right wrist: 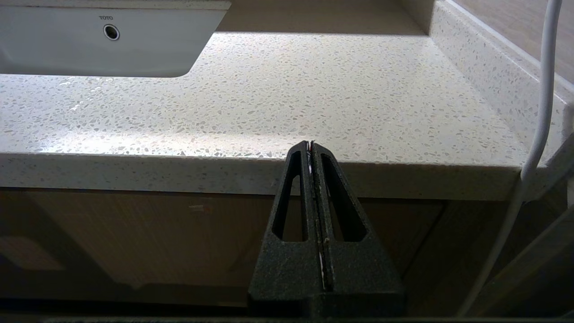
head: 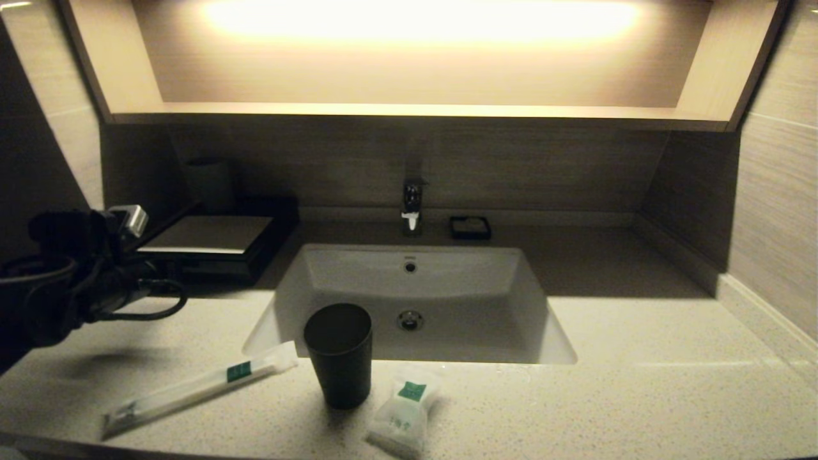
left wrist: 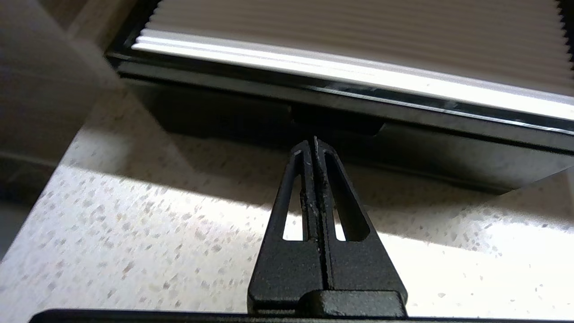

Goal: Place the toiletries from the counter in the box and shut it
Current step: Open the drawer

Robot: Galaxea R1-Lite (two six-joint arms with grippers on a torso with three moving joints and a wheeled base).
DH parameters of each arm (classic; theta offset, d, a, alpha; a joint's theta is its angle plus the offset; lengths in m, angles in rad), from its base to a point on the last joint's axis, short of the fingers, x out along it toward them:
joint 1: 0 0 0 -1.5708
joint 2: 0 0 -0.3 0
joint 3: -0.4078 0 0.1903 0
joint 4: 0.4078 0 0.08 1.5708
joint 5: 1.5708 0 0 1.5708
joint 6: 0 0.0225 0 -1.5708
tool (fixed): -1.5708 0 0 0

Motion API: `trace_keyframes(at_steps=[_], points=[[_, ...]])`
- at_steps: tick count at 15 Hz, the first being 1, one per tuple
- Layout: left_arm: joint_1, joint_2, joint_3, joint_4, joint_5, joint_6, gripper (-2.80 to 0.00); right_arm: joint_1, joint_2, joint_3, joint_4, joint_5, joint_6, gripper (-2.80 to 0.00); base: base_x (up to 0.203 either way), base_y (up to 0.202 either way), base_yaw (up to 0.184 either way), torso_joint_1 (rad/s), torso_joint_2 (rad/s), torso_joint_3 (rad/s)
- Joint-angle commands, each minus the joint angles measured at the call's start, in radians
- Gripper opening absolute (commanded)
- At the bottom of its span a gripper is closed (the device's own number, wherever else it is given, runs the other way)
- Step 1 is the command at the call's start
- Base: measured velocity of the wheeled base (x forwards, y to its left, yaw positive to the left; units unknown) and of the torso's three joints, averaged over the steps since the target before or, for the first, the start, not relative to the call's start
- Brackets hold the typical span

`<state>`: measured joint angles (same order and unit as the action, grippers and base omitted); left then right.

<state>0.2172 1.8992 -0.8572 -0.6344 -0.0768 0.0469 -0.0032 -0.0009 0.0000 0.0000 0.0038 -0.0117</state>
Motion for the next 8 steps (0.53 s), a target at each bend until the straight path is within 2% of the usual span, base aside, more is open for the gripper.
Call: trace_keyframes(at_steps=[1,8], points=[[0.001,0.015,0.007,-0.025,-0.007,-0.001,-2.80,0.000,0.001,0.002,0.000,0.001,-0.001,-2.80,0.000,0.000,0.000,0.000,0.00,0.000],[0.001,0.049,0.007,-0.062,-0.008,0.001,-2.80,0.000,0.001,0.002,0.000,0.001,-0.001,-2.80,0.000,0.000,0.000,0.000,0.00,0.000]])
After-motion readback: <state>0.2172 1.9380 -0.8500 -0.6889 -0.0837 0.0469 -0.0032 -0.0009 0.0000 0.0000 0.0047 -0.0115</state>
